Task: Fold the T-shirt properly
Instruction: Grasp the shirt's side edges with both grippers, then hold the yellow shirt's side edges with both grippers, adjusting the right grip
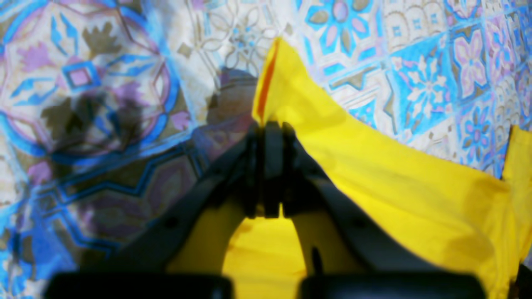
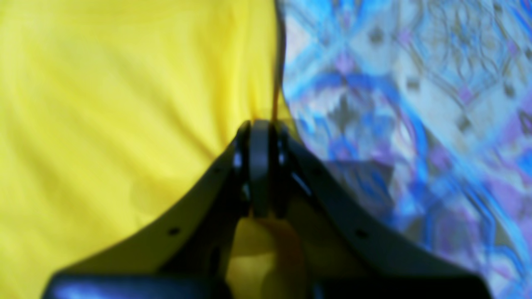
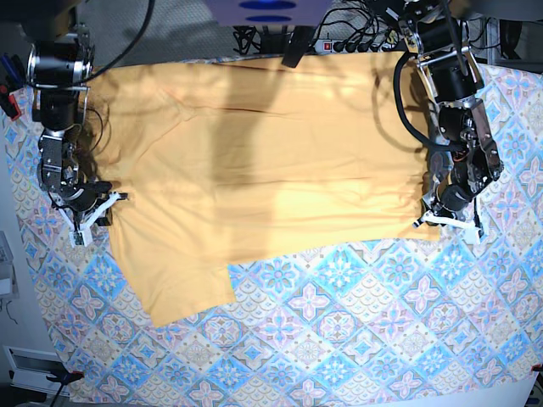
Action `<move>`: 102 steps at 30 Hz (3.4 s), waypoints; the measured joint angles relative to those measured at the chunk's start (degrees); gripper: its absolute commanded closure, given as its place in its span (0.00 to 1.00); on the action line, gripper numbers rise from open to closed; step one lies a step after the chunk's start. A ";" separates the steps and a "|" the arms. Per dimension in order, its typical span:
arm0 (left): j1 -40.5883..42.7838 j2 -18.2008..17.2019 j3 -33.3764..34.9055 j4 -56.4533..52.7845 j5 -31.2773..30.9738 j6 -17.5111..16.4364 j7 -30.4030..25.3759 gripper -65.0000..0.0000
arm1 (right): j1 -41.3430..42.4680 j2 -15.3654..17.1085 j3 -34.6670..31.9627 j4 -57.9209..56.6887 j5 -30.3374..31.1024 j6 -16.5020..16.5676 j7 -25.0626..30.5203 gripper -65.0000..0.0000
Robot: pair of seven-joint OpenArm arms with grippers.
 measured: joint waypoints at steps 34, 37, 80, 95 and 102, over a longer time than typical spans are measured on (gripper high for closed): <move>6.10 1.73 0.02 10.19 -0.13 -0.24 -0.46 1.00 | 6.49 -0.79 -6.51 -9.94 0.02 -0.52 8.90 0.51; 6.10 1.73 0.02 10.19 -0.13 -0.20 -0.46 1.00 | 7.15 -1.05 -6.51 -10.32 -0.04 -0.35 9.60 0.47; 6.25 1.77 0.00 10.19 -0.09 0.09 -0.68 1.00 | -8.72 1.73 8.07 13.90 -0.07 8.39 -4.33 0.99; 7.76 1.75 0.00 11.15 -0.09 -0.11 -0.68 1.00 | -7.23 0.96 12.11 14.93 0.42 9.09 -2.51 0.82; 7.78 1.84 0.02 11.15 -0.17 -0.26 -0.61 1.00 | 1.46 -0.28 9.92 2.21 0.07 8.44 -2.64 0.61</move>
